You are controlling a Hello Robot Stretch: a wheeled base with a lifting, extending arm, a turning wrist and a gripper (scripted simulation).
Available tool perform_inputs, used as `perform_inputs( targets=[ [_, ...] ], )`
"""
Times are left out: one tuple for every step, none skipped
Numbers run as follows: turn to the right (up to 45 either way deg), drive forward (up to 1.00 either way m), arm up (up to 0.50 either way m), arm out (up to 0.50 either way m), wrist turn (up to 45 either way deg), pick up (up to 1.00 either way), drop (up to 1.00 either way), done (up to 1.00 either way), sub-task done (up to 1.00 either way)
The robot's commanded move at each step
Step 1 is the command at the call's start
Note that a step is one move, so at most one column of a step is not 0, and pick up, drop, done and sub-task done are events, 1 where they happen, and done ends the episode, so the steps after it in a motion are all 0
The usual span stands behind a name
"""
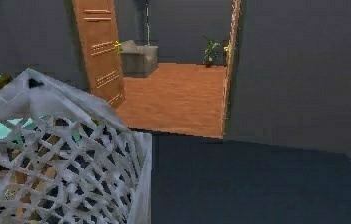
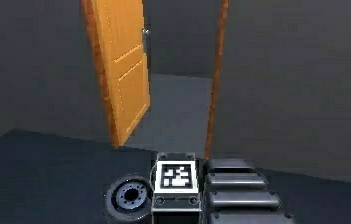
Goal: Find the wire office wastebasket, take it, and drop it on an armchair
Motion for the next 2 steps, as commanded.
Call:
perform_inputs(
  targets=[
    [0.0,1.0,0.0,0.0,0.0,0.0,0.0,0.0,0.0],
    [0.0,1.0,0.0,0.0,0.0,0.0,0.0,0.0,0.0]
  ],
)
